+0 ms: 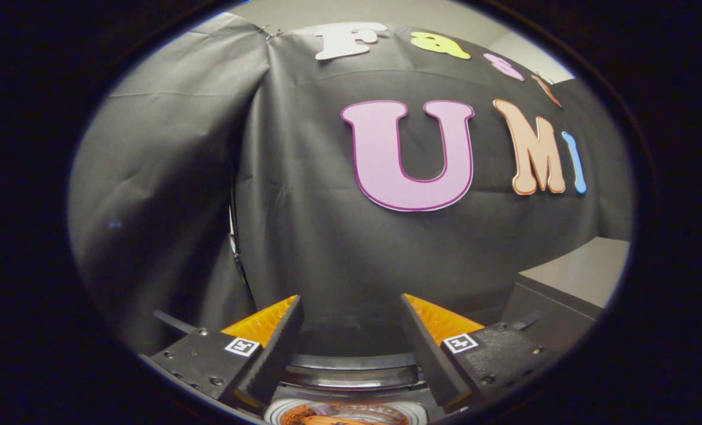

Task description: Put the clothes into the washing machine and then close the washing machine lid.

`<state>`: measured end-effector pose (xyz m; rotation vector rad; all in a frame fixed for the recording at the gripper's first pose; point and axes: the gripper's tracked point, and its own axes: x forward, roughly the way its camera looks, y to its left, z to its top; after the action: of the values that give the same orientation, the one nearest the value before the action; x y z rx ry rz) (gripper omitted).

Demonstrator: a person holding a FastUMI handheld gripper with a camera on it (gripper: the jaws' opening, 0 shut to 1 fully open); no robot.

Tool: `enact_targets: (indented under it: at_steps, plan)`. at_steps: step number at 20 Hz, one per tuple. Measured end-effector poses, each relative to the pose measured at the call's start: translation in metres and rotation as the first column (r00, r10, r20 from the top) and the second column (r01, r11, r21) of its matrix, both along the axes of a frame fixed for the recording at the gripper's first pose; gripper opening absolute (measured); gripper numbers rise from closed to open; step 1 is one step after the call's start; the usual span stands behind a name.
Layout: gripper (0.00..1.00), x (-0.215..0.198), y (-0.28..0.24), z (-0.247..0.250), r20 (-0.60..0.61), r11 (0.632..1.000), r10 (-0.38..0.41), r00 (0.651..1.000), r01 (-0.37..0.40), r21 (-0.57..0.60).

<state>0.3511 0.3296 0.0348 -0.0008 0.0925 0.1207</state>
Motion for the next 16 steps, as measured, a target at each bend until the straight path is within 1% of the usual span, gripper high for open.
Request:
enact_targets:
  at_steps: [6,12,14,16]
  plan:
    - [0.98,-0.015,-0.001,-0.002,0.023,1.000,-0.022,0.999,0.022,0.005]
    - [0.98,-0.023,-0.003,-0.007,0.003,1.000,-0.016,1.000,0.016,0.001]
    - [0.98,-0.033,-0.003,-0.014,-0.016,1.000,-0.016,1.000,0.016,0.000]
    - [0.98,-0.043,-0.008,-0.024,-0.031,0.999,-0.046,0.998,0.046,0.000]
